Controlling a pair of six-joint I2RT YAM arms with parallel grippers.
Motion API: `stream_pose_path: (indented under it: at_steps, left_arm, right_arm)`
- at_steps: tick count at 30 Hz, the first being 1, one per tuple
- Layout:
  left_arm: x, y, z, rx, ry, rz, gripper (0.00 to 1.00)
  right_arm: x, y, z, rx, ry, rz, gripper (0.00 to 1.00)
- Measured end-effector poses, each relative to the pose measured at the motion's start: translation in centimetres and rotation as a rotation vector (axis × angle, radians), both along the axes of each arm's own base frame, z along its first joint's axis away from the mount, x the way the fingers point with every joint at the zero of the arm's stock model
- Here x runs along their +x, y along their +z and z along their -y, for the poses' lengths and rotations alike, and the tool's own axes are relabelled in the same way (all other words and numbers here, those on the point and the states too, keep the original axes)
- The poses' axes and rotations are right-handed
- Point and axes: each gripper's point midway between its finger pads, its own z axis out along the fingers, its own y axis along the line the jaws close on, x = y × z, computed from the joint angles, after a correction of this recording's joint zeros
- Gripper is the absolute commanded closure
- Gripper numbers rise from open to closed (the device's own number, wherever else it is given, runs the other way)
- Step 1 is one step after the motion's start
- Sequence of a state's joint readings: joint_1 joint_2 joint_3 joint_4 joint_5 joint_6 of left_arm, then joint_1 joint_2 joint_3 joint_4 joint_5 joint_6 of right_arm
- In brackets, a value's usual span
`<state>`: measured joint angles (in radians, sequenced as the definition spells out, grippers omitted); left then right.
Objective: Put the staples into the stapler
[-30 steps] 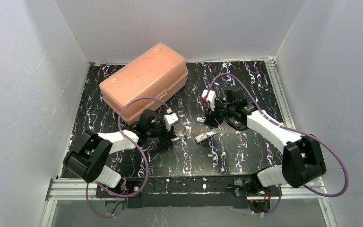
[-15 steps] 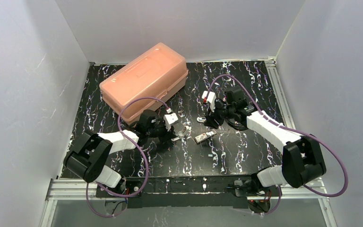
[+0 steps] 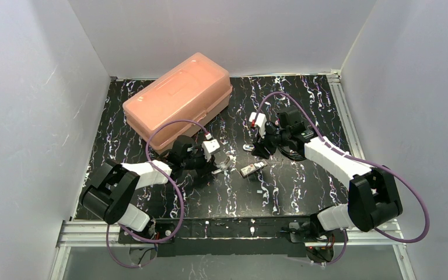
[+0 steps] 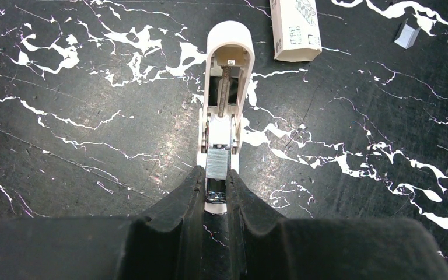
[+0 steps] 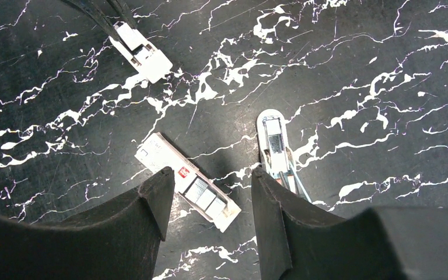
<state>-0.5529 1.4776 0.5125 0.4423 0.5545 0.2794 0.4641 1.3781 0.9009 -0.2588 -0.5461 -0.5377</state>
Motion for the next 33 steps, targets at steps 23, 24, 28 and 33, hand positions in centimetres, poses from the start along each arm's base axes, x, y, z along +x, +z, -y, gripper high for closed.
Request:
stream_pose_path:
  at_steps: [23, 24, 28, 33]
  left_arm:
    - [0.0, 1.7, 0.3, -0.030, -0.003, 0.032, 1.00]
    - [-0.1, 2.0, 0.4, -0.037, -0.008, 0.036, 1.00]
    - [-0.4, 2.9, 0.3, -0.067, -0.028, 0.034, 1.00]
    - [-0.2, 3.8, -0.6, -0.106, -0.030, 0.015, 1.00]
  right_arm:
    - [0.3, -0.2, -1.4, 0.005, 0.068, -0.003, 0.37]
    - [0.4, -0.1, -1.8, 0.007, 0.082, 0.000, 0.36]
    - [0.5, -0.1, -3.7, 0.020, 0.166, 0.012, 0.32]
    - [-0.2, -1.1, -5.8, 0.013, 0.270, 0.014, 0.26]
